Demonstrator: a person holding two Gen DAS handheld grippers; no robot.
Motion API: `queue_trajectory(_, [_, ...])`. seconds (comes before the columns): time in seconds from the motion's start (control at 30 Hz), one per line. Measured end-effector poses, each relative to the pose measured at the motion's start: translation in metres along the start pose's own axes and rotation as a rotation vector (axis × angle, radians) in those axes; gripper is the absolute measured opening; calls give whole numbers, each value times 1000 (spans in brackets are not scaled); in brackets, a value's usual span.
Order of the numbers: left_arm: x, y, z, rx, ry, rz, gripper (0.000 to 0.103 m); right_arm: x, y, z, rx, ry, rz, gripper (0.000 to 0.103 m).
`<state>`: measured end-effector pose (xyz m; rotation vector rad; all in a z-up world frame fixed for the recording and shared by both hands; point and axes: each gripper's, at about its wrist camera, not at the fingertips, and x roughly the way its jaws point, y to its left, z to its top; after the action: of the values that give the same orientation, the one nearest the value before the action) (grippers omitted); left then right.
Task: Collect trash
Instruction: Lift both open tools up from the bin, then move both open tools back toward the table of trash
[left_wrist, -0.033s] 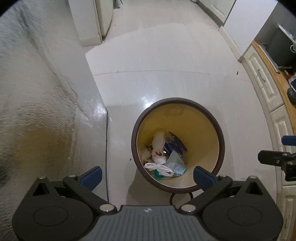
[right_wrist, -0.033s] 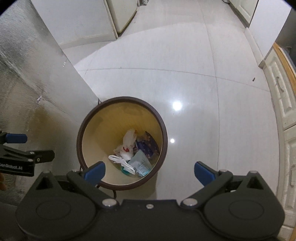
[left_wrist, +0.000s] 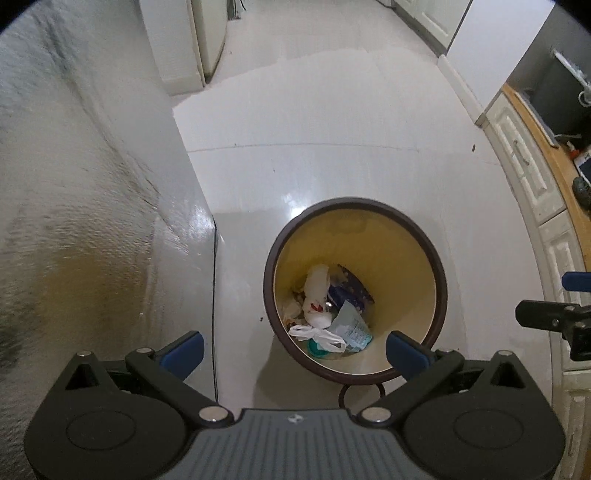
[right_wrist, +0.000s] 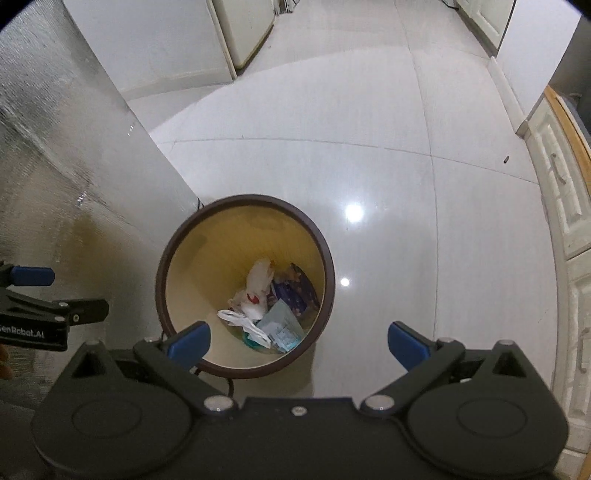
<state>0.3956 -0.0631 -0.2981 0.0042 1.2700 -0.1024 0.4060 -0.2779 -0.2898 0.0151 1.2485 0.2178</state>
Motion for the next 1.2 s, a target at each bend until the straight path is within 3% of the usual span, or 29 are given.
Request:
queue_trajectory(0.4, [-71,-10,-14,11,-119,12,103,-66,1,-14,-2,-118,45,103])
queue_trajectory(0.67, [-124,-15,-21,16,-227,17,103,-124,9,-18,-83,-237,37,103])
queue_trajectory(1.2, [-255,-33,-44,21,-539,23,103,-233,25,-37,-123,-527,58,103])
